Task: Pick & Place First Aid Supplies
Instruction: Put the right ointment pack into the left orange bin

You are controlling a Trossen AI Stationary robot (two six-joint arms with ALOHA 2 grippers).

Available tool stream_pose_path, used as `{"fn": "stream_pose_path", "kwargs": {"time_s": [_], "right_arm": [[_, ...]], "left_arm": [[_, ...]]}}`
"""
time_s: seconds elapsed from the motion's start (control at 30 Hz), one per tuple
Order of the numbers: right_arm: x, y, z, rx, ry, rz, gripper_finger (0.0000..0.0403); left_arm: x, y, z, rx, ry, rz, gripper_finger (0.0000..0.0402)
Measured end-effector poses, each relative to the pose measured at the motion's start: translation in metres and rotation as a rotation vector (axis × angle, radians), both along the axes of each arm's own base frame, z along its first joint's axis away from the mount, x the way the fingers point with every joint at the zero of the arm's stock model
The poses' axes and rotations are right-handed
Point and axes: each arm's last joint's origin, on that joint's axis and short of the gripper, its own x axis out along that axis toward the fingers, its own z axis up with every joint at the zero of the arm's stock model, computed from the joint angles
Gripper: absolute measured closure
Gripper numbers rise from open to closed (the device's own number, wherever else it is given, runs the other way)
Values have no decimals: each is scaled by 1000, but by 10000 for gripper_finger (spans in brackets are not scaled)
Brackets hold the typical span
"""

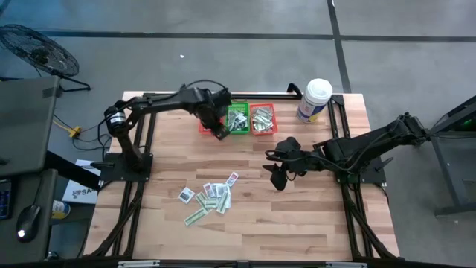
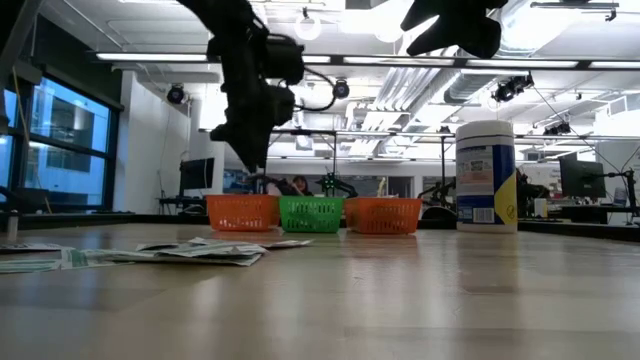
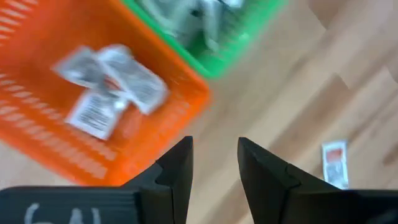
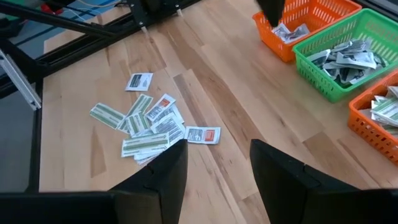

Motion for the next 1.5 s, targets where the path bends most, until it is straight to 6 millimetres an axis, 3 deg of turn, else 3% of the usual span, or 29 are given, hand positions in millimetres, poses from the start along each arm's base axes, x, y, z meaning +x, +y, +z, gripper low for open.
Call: {"fn": "stream_pose_path", "kwargs": {"time_s": [0.37, 0.67, 0.83, 1.03, 1.27, 1.5], "right_arm": [[-5, -1, -5, 21, 71, -9, 235], [-42, -10, 10, 17, 127, -69, 235], [-57, -14, 19, 4, 114, -54, 235], [-64, -17, 21, -9, 130, -44, 235], [-66, -17, 20, -8, 159, -26, 235], [-66, -16, 19, 1, 168, -15, 235]], "left_arm": [[26, -76, 0, 14, 18, -87, 278], [35, -133, 1, 19, 3, -116, 270], [42, -156, 2, 28, -62, -128, 225], [54, -174, -14, 46, -71, -76, 179], [63, -179, -41, 33, 0, -20, 177], [68, -179, -56, 29, 32, 1, 176]]}}
